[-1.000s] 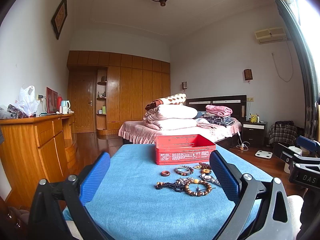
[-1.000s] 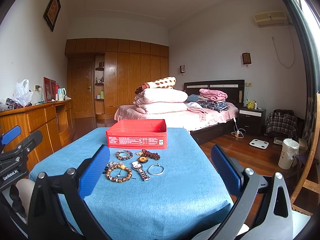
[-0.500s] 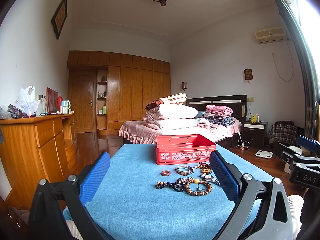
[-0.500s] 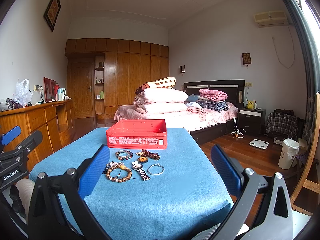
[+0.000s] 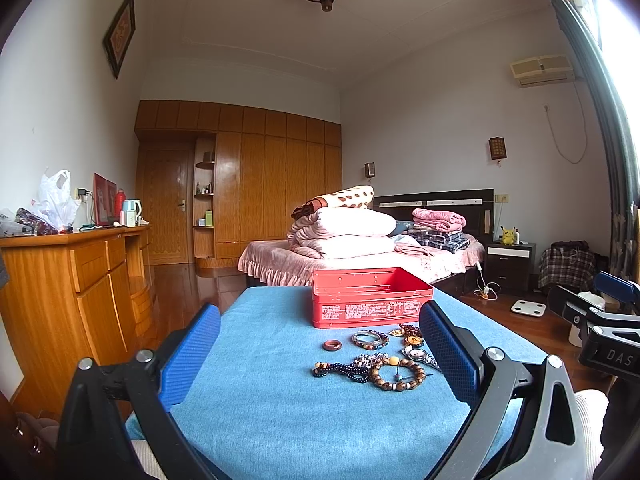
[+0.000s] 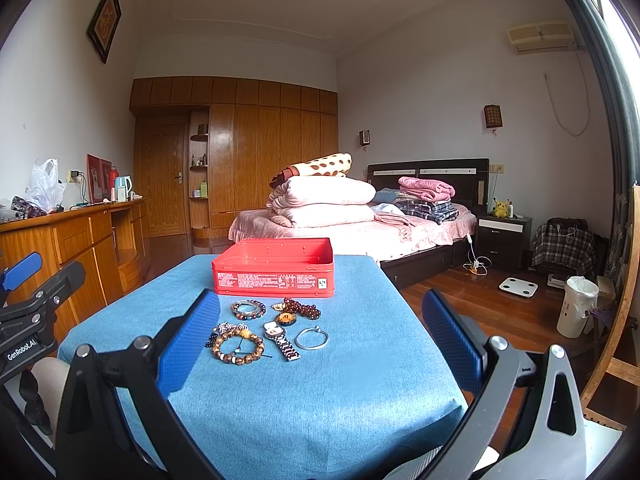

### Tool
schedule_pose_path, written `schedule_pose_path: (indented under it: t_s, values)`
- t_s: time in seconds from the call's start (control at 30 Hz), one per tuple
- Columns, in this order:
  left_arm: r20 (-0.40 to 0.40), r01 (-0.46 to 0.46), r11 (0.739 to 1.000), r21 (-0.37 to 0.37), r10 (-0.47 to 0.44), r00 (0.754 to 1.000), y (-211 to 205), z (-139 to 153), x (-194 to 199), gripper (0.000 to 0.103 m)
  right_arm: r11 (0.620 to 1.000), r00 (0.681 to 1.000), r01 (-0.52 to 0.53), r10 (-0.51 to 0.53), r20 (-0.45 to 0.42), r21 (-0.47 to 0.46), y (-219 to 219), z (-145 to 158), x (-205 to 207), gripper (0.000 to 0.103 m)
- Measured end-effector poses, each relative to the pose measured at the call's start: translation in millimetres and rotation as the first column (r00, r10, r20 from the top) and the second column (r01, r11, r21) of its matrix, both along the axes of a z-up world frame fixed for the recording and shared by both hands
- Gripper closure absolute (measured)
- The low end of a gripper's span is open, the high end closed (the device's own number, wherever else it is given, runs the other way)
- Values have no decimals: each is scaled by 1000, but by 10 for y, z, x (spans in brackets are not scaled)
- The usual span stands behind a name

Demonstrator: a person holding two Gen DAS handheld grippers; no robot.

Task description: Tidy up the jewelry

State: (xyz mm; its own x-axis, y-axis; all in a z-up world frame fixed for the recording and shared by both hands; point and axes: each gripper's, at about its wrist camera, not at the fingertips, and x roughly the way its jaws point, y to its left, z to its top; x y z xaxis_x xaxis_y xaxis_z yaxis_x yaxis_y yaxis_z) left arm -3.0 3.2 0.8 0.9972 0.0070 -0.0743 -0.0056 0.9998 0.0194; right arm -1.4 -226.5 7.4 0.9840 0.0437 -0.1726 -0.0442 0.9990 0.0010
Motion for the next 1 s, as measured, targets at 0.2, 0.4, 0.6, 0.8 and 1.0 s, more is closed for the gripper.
schedule_pose_path:
  t_s: [0.2,0.4,0.6,0.8,1.0]
  values:
    - [-6,-6,1000,-2,6,1000,41,29,-28,6,1000,1000,-1,1,-1,1,-4,-6,5,5]
    - [-16,-7,1000,-5,7,1000,29,9,10,6,1000,1000,-2,2,-7,-1,25,-42,78,5]
    - [-51,-5,1000,-14,4,999,57,-30,85,6,1000,1000,-5,5,-27,1,51,-126,108,5]
    - [-131,-2,1000,-28,-1,991,99,-126,251,6,1000,997,-10,9,-77,-5,72,-203,225,5]
    - [-222,8,999,-40,-16,975,120,-276,518,6,999,987,-31,32,-158,6,107,-334,483,5]
